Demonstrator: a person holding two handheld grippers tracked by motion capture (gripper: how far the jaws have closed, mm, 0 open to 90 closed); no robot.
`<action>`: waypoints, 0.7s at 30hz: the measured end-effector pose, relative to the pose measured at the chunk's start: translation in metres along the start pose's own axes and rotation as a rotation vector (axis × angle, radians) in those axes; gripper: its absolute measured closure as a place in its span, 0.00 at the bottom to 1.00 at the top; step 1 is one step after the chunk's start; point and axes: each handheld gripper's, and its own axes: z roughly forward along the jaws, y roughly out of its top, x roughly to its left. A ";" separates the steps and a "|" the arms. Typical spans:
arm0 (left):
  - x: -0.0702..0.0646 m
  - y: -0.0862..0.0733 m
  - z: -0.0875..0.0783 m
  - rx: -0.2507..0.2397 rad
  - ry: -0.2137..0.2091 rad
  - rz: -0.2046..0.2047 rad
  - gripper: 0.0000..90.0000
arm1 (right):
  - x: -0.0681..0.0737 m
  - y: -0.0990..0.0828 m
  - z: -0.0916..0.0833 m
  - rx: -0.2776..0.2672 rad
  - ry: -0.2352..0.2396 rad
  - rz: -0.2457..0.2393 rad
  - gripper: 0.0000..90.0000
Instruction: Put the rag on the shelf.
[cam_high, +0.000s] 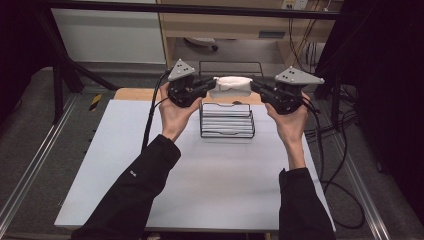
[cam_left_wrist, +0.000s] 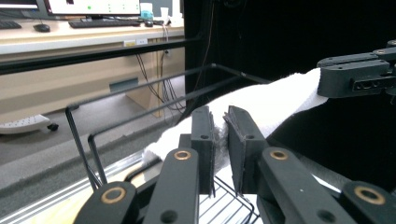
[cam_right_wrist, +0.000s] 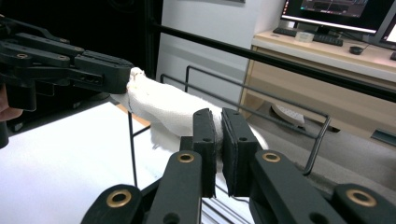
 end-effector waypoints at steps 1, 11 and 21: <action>0.000 -0.001 0.000 0.005 -0.002 0.003 0.90 | 0.000 -0.002 0.000 0.005 0.004 0.002 0.94; 0.001 0.018 -0.016 -0.008 0.010 0.020 0.89 | 0.001 -0.009 0.001 0.007 0.013 0.005 0.94; 0.005 0.034 -0.001 0.074 0.000 0.014 1.00 | 0.002 -0.016 0.003 0.017 0.022 0.002 0.94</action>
